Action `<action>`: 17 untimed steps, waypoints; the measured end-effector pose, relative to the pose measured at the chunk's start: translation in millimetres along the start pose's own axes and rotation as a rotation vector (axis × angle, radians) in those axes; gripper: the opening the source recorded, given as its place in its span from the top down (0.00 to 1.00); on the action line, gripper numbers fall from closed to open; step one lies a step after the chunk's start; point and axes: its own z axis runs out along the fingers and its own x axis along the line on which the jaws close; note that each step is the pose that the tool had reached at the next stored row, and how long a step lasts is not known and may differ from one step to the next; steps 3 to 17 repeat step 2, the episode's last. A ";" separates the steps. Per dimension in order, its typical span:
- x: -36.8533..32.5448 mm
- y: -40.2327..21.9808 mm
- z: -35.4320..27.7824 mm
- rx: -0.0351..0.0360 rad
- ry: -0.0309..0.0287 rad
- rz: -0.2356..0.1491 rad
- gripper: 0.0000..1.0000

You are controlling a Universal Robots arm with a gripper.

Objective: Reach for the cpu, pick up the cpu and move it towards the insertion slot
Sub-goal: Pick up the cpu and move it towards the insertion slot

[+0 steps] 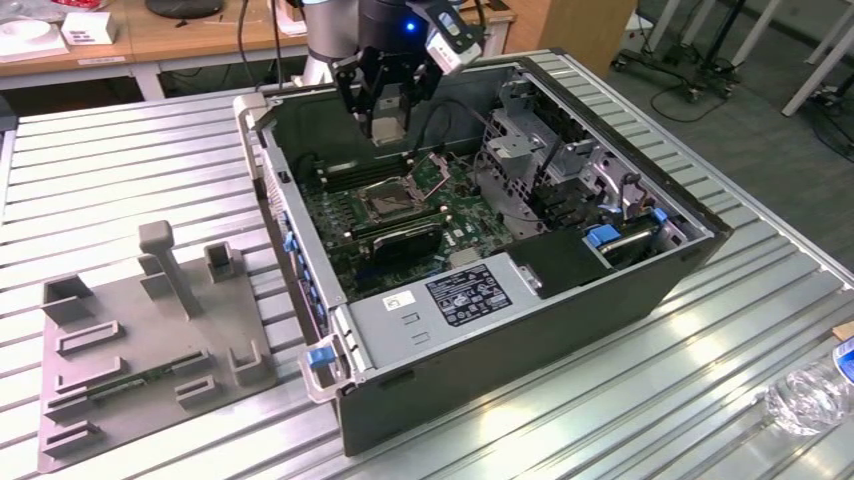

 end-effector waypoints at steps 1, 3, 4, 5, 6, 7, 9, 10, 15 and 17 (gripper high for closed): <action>0.0 0.0 0.0 0.0000 0.0000 0.000 0.46; 0.0 0.0 0.0 0.0000 0.0000 0.000 0.46; 0.0 0.0 0.0 0.0000 0.0000 0.000 0.46; 0.0 0.0 0.0 0.0000 0.0000 0.000 0.46; 0.0 0.0 0.0 0.0000 0.0000 0.000 0.46; 0.0 0.0 0.0 0.0000 0.0000 0.000 0.46; 0.0 0.0 0.0 0.0000 0.0000 0.000 0.46; 0.0 0.0 0.0 0.0000 0.0000 0.000 0.46; 0.0 0.0 0.0 0.0000 0.0000 0.000 0.46; 0.0 0.0 0.0 0.0000 0.0000 0.000 0.46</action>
